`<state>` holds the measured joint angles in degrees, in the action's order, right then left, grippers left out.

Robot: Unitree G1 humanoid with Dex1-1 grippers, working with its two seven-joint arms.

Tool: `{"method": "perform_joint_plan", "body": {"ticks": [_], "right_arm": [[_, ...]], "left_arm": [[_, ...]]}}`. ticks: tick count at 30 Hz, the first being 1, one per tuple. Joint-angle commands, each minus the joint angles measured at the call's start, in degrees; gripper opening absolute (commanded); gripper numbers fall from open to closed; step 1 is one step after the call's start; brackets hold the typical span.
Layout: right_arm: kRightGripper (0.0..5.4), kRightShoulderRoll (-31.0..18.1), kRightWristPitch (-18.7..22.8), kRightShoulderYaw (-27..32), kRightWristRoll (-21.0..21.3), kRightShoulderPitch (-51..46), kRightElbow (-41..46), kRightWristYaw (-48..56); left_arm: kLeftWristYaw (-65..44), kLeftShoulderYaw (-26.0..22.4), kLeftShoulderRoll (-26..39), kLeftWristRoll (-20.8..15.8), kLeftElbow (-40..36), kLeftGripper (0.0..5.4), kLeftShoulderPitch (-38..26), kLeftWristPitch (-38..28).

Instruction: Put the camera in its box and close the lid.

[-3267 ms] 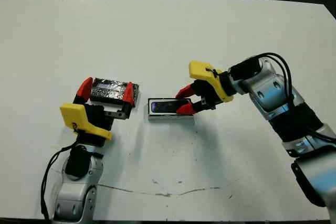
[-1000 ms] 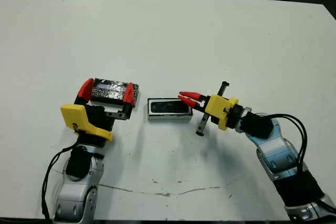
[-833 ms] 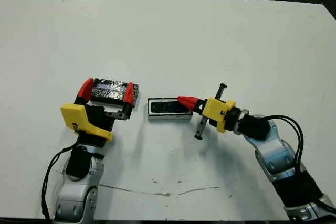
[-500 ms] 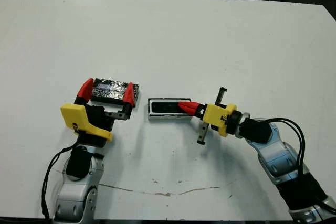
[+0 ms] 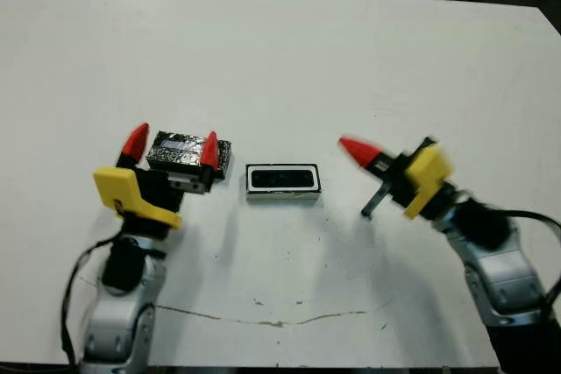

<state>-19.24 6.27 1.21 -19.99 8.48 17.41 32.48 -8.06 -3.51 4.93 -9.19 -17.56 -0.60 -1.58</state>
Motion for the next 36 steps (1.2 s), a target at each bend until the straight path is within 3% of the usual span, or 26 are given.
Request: {"method": "perform_joint_plan", "body": {"ticks": [1, 4, 7, 11, 14, 19, 23, 29, 36], "right_arm": [[0.02, 0.4, 5.5, 6.1, -7.5, -3.9, 4.2, -3.0], [0.02, -0.1, 6.8, 8.8, -11.0, -6.3, 5.5, -3.3], [0.02, -0.4, 7.4, 10.1, -12.4, -8.5, 5.8, -3.4], [0.02, 0.5, 7.5, 10.0, -12.4, -9.8, 5.2, -4.2], [0.02, 0.5, 7.9, 9.5, -12.1, -10.0, 4.8, -4.5], [0.02, 1.2, 7.4, 8.5, -12.1, -9.9, 3.8, -3.9], [0.02, 1.3, 7.4, 7.8, -11.9, -9.7, 3.5, -3.8], [0.02, 1.6, 7.7, 7.0, -10.4, -10.4, 4.2, -5.5], [0.02, 1.7, 7.6, 6.4, -10.7, -10.4, 3.6, -5.0]], "left_arm": [[-2.7, -3.1, 5.4, -0.2, 2.5, 5.40, -5.4, 0.6], [-7.9, -4.9, 11.6, -1.5, 6.1, 5.40, -10.9, 1.3], [-19.9, -5.4, 20.0, -4.4, 15.0, 5.40, -19.2, 0.0], [-39.0, -2.3, 29.6, -7.9, 27.3, 5.40, -31.3, 4.5], [-56.1, 3.3, 35.1, -7.2, 38.0, 5.40, -41.9, 8.9], [-77.6, 11.9, 34.8, -1.7, 56.2, 5.40, -55.3, 2.1], [-83.8, 15.2, 32.5, 0.4, 63.9, 5.40, -60.5, 0.8], [-84.4, 22.4, 30.8, -5.7, 69.9, 5.40, -62.6, -5.1], [-84.4, 29.9, 31.0, -10.2, 70.4, 5.40, -62.6, -5.4]]}}
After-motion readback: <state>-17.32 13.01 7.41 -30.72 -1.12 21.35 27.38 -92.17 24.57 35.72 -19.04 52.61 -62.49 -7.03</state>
